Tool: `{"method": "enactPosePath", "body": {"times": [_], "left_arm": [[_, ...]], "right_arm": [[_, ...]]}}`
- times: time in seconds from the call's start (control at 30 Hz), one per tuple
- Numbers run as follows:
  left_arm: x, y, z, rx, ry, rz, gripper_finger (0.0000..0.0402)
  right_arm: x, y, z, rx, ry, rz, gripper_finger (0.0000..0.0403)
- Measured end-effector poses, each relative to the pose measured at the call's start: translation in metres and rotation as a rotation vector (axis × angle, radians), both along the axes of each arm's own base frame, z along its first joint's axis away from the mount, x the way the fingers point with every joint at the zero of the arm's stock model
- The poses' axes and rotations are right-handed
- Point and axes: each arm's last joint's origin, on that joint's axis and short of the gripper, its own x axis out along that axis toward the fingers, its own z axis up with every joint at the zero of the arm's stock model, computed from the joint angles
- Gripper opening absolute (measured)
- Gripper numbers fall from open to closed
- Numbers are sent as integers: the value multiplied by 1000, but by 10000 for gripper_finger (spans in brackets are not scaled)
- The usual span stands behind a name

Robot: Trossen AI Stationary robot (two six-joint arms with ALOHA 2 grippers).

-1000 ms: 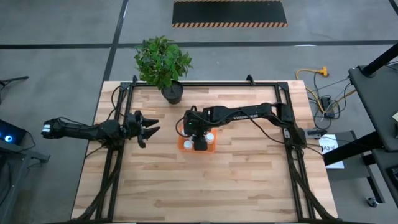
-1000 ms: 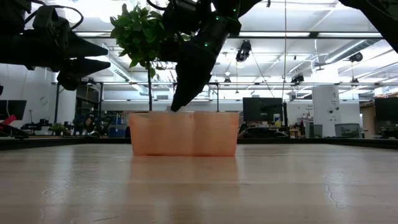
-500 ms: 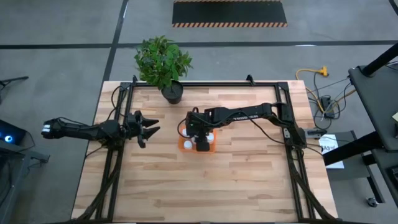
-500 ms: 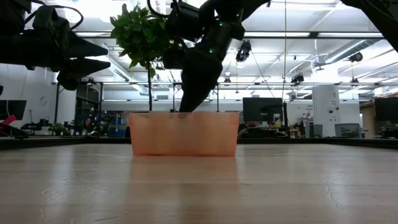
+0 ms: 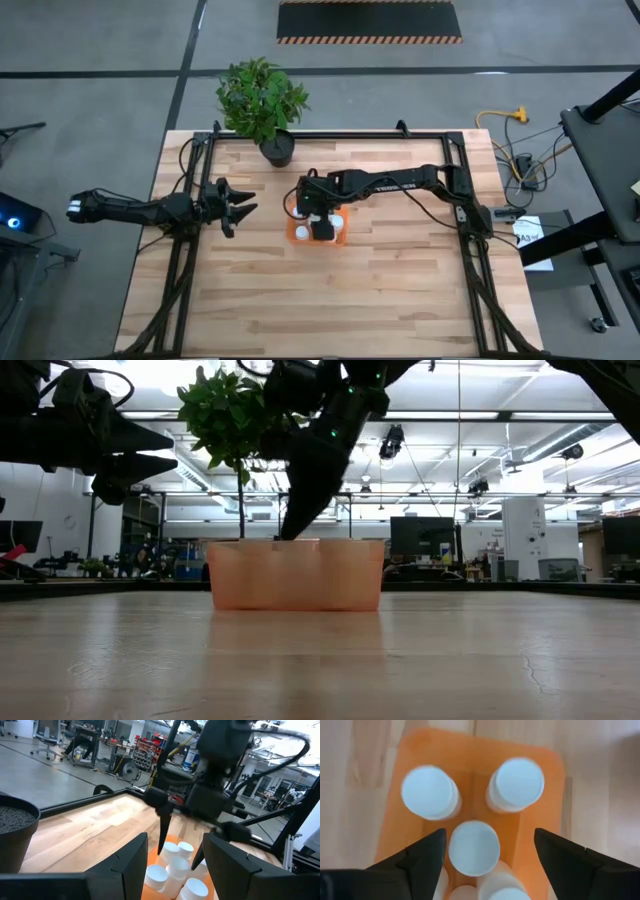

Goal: Pick and place pill bottles into a basket
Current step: Return to Home Position

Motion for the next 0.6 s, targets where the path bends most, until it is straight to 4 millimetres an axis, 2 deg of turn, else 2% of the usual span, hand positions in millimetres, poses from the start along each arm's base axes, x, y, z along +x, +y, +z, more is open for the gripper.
{"method": "enactPosePath", "body": {"times": [0.6], "left_arm": [[0,0,0,0,0,0,173]], "right_arm": [[16,0,65,27,-185,-56,276]]}}
